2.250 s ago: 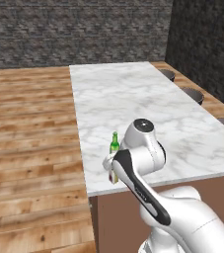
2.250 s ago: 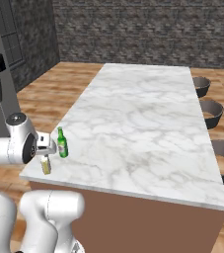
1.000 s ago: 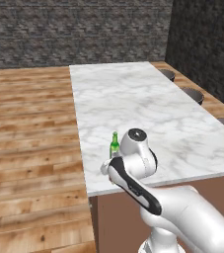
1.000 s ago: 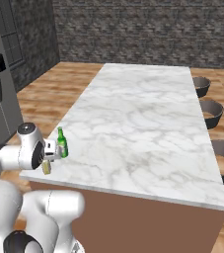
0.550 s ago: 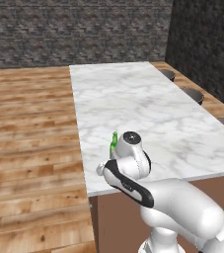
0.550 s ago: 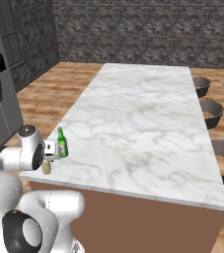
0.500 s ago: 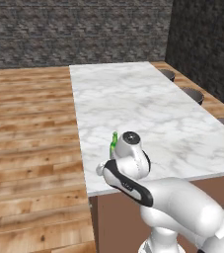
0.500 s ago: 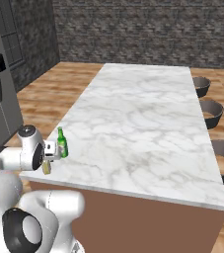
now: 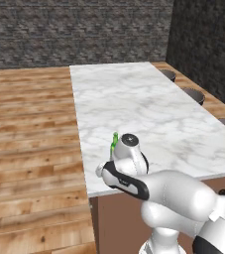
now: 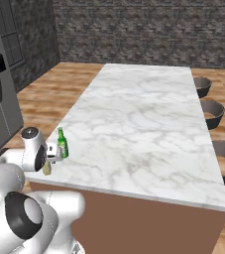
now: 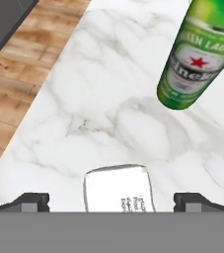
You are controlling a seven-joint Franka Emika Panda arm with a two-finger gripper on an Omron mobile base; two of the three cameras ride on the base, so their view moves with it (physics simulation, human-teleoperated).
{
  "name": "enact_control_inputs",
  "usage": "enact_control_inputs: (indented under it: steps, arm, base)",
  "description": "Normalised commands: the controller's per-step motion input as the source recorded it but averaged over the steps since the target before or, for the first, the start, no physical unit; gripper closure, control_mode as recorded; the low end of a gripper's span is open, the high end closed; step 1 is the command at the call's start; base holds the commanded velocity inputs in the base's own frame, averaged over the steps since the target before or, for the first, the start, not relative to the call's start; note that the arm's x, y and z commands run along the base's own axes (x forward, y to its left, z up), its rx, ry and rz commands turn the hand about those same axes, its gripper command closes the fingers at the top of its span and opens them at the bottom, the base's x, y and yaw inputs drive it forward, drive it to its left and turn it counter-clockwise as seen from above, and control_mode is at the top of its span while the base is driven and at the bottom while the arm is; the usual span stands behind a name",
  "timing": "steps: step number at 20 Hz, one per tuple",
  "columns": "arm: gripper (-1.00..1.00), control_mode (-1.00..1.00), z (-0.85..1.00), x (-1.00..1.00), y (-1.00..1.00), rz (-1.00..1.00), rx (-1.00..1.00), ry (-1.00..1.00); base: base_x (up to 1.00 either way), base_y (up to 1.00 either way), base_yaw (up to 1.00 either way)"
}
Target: Pick the boxed drink, beer from the counter and place them in the open cabinet.
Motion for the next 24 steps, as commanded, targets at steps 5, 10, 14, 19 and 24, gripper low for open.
enact_control_inputs:
  steps: [5, 10, 14, 19, 24]
  arm:
    - [1.00, -1.00, -0.12, 0.01, 0.00, 0.00, 0.00, 0.00]
    - [1.00, -1.00, -0.11, 0.00, 0.00, 0.00, 0.00, 0.00]
    - [1.00, -1.00, 0.00, 0.00, 0.00, 0.00, 0.00, 0.00]
    - [1.00, -1.00, 0.00, 0.00, 0.00, 0.00, 0.00, 0.00]
    - [1.00, -1.00, 0.22, -0.06, 0.00, 0.03, 0.00, 0.00]
  base:
    - [0.00, 0.00, 0.00]
    - [0.00, 0.00, 0.00]
    - [0.00, 0.00, 0.00]
    - [0.00, 0.00, 0.00]
    - [0.00, 0.00, 0.00]
